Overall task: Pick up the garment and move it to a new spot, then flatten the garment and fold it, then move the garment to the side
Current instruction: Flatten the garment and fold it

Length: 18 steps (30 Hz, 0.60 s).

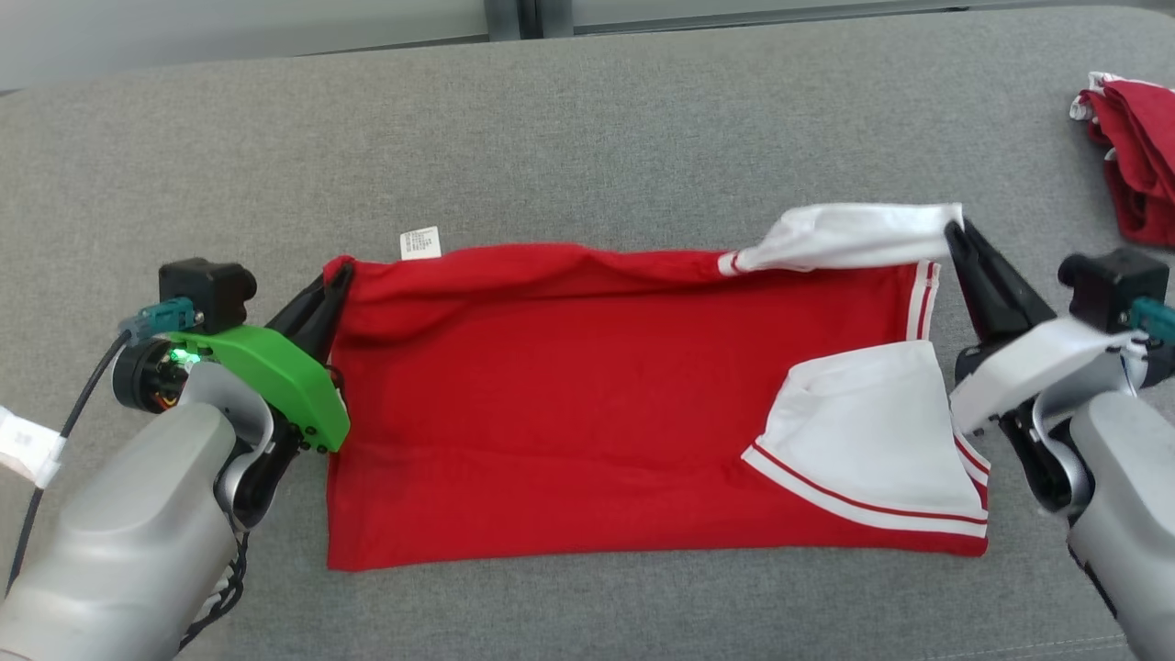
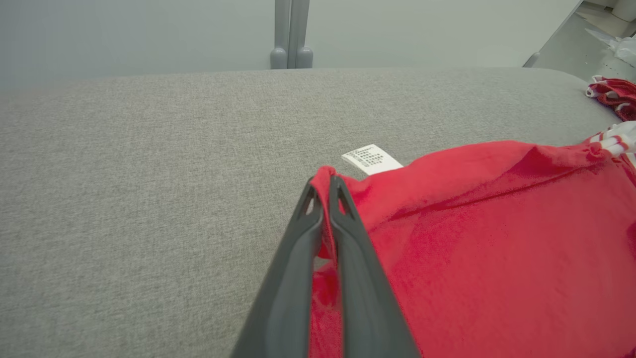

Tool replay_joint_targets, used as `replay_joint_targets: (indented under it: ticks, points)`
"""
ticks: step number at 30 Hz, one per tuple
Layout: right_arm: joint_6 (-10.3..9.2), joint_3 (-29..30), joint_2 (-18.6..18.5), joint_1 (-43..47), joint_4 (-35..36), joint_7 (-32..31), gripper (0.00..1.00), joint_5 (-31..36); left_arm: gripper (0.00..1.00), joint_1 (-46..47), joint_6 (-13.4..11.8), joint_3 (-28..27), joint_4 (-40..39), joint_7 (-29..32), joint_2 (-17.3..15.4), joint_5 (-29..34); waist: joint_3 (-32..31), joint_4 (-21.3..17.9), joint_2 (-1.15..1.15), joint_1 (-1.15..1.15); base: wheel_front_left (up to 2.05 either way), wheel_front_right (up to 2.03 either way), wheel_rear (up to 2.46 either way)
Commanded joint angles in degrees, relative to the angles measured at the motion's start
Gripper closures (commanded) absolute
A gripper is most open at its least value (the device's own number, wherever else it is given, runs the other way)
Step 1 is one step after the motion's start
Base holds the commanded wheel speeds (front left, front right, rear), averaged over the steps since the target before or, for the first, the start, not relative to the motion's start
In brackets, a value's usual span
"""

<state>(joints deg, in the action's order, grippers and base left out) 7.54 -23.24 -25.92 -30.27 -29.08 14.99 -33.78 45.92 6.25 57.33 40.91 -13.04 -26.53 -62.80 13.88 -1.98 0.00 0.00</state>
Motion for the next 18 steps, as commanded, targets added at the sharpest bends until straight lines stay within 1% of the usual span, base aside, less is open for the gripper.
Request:
replay_joint_targets:
  ticks: [1,7,10,14,15,16,17,18]
  points:
    - [-0.12,1.15,0.49,2.79,1.55,0.23,1.00,0.96,1.00,-1.48,-0.57,-0.56,-0.76,-0.80,-0.55,0.89,-0.95,-0.10,0.00,0.00,0.00,0.00,0.00]
    - [-0.12,6.80,2.15,12.30,7.45,-0.46,1.00,3.28,1.00,-6.03,-2.79,-3.29,-5.18,-2.18,-0.73,3.08,-2.23,0.31,0.00,0.00,0.00,0.00,0.00]
    - [-0.12,9.75,3.18,16.22,9.86,-1.37,1.00,4.44,1.00,-8.76,-3.78,-6.22,-8.13,-2.15,-0.69,5.00,-2.62,0.62,0.00,0.00,0.00,0.00,0.00]
    - [-0.12,12.26,4.57,20.55,12.17,-3.02,1.00,5.33,0.99,-12.67,-4.14,-9.81,-10.75,-2.12,-0.20,7.30,-3.11,0.81,0.00,0.00,0.00,0.00,0.00]
    - [-0.12,12.69,4.82,21.25,12.64,-3.32,1.00,5.62,0.80,-13.60,-4.26,-10.69,-11.23,-2.13,0.07,7.66,-3.26,0.80,0.00,0.00,0.00,0.00,0.00]
    - [-0.12,13.15,5.06,22.01,13.22,-3.67,0.67,6.01,0.36,-14.60,-4.45,-11.80,-11.88,-2.13,0.24,8.51,-3.49,0.76,0.00,0.00,0.00,0.00,0.00]
    - [-0.12,13.56,5.29,22.62,13.64,-3.79,0.53,6.25,0.00,-15.46,-4.74,-12.95,-12.47,-2.13,0.45,8.92,-3.65,0.71,0.00,0.00,0.00,0.00,0.00]
    - [-0.12,14.10,5.66,23.34,14.12,-3.94,0.09,6.48,0.00,-16.75,-5.04,-14.57,-13.17,-2.13,0.84,9.39,-3.88,0.65,0.00,0.00,0.00,0.00,0.00]
